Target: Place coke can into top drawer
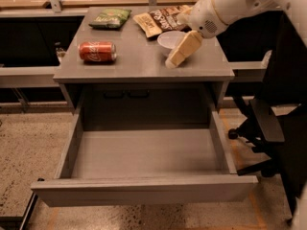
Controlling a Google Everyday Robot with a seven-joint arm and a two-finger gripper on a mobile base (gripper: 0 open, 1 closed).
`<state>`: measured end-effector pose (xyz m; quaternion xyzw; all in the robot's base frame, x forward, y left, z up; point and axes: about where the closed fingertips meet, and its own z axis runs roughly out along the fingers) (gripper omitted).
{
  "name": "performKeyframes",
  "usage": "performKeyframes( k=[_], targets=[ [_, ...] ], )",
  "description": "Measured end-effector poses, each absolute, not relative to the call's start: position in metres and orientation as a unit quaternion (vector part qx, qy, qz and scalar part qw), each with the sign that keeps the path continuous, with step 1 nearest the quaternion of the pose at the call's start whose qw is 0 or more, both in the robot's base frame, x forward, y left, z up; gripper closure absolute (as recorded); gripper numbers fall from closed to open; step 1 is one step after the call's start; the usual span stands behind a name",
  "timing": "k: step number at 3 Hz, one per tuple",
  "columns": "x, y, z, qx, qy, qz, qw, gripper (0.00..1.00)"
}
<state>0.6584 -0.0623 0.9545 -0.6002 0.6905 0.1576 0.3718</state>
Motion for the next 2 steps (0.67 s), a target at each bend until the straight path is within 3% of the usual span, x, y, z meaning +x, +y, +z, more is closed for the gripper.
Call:
performKeyframes(
  k=[2],
  targets=[
    [0.714,-0.041,0.970,-0.598,0.662,0.182,0.414,0.00]
  ],
)
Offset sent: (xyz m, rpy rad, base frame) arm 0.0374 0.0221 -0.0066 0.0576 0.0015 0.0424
